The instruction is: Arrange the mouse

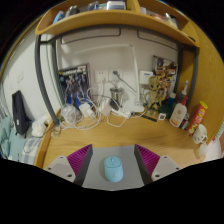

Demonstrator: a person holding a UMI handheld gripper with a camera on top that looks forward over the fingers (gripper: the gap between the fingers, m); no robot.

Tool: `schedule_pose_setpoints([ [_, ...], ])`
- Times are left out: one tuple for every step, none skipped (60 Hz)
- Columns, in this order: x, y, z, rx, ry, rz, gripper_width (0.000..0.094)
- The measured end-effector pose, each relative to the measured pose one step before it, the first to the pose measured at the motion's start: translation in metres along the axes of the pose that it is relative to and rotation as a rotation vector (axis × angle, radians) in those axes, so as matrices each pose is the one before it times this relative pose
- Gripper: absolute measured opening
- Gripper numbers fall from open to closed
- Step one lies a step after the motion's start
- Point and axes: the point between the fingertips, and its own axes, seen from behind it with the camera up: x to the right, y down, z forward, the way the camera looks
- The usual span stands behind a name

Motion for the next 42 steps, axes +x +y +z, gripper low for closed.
schedule_pose_setpoints([
  [0.00048, -0.00459, -0.00755, 0.00632, -0.00025, 0.006, 0.0843],
  [0.00111, -0.00451, -0.00691, 0.00681, 0.00094, 0.0042, 0.085],
  [0.00132, -0.00384, -0.00655, 0.00579, 0.0022, 0.0025, 0.0856],
  [-0.00123, -0.005, -0.00396, 0.00231, 0.00567, 0.0027, 0.086],
  [0.00111, -0.00266, -0.00595, 0.00131, 0.00248, 0.0017, 0.0861],
  [0.00138, -0.00188, -0.00441, 0.00264, 0.00086, 0.003, 0.0859],
  [0.00146, -0.00242, -0.00536, 0.0017, 0.00133, 0.0027, 0.0856],
  [0.0015, -0.00254, -0.0047, 0.00365, 0.0011, 0.0029, 0.0858],
  [0.00136, -0.00245, -0.0049, 0.00458, 0.00125, 0.0025, 0.086],
  [0.00163, -0.00226, -0.00465, 0.00388, 0.00123, 0.0018, 0.0859],
  [0.00185, -0.00158, -0.00439, 0.00194, 0.00089, 0.0017, 0.0858],
  [0.00024, -0.00192, -0.00506, 0.00021, 0.00248, 0.0009, 0.0857],
  [0.00183, -0.00084, -0.00411, 0.00054, -0.00086, 0.0004, 0.0858],
  [0.00187, -0.00051, -0.00269, 0.00142, -0.0014, 0.0006, 0.0858],
  [0.00212, -0.00047, -0.00371, 0.00122, -0.0016, 0.0006, 0.0861],
  [0.00226, -0.00037, -0.00326, 0.00103, -0.00104, 0.0005, 0.0863],
  [0.00202, -0.00031, -0.0033, 0.00078, -0.00045, -0.0003, 0.0861],
  [0.00238, -0.00045, -0.00326, 0.00143, 0.00027, -0.0011, 0.086],
  [0.00227, -0.00019, -0.00328, 0.00216, 0.00038, -0.0015, 0.086],
  [0.00269, -0.0001, -0.00331, 0.00172, 0.00069, -0.0022, 0.0859],
  [0.00122, -0.00034, -0.00391, -0.00054, 0.00226, -0.0026, 0.0861],
  [0.00287, 0.00057, -0.00246, 0.00047, 0.00044, -0.0038, 0.0863],
  [0.00311, 0.00103, -0.00222, 0.0013, -0.00009, -0.0026, 0.0861],
  [0.00254, 0.00057, -0.00266, 0.0005, -0.00022, -0.0008, 0.086],
  [0.00284, 0.0009, -0.00223, 0.00117, 0.00058, -0.001, 0.086],
  [0.00305, 0.00092, -0.00234, 0.00194, 0.0016, -0.002, 0.0861],
  [0.00314, 0.00097, -0.0024, 0.00216, 0.00178, -0.0024, 0.0858],
  [0.00296, 0.0011, -0.00224, 0.00102, 0.001, -0.0016, 0.0857],
  [0.00256, 0.00137, -0.00225, 0.00003, 0.00107, -0.0006, 0.086],
  [0.00199, 0.00092, -0.00223, -0.00154, 0.00204, 0.0003, 0.086],
  [0.00254, 0.00181, -0.00183, 0.00053, 0.00032, 0.0007, 0.086],
  [0.00209, 0.00168, -0.00183, 0.00077, -0.00089, 0.001, 0.0858],
  [0.00129, 0.00155, -0.00176, 0.00048, -0.00104, 0.0024, 0.0853],
  [0.00164, 0.00169, -0.00186, 0.00026, -0.00231, 0.0025, 0.0846],
  [0.00127, 0.00174, -0.00179, 0.00063, -0.00299, 0.0027, 0.0842],
  [0.00119, 0.00148, -0.00167, 0.00136, -0.00359, 0.0024, 0.0844],
  [0.00103, 0.00123, -0.00157, 0.00201, -0.00342, 0.0024, 0.0844],
  [0.00023, 0.00015, -0.00172, 0.00098, -0.00165, 0.0028, 0.0846],
  [0.0016, 0.00065, -0.00144, 0.00228, -0.00109, 0.0023, 0.0845],
  [0.0018, 0.00029, -0.00149, 0.00229, -0.00086, 0.0019, 0.0846],
  [0.00186, 0.0003, -0.00109, 0.0018, -0.00135, 0.0016, 0.0843],
  [0.00167, 0.00001, -0.00123, 0.00069, -0.00203, 0.0011, 0.0846],
])
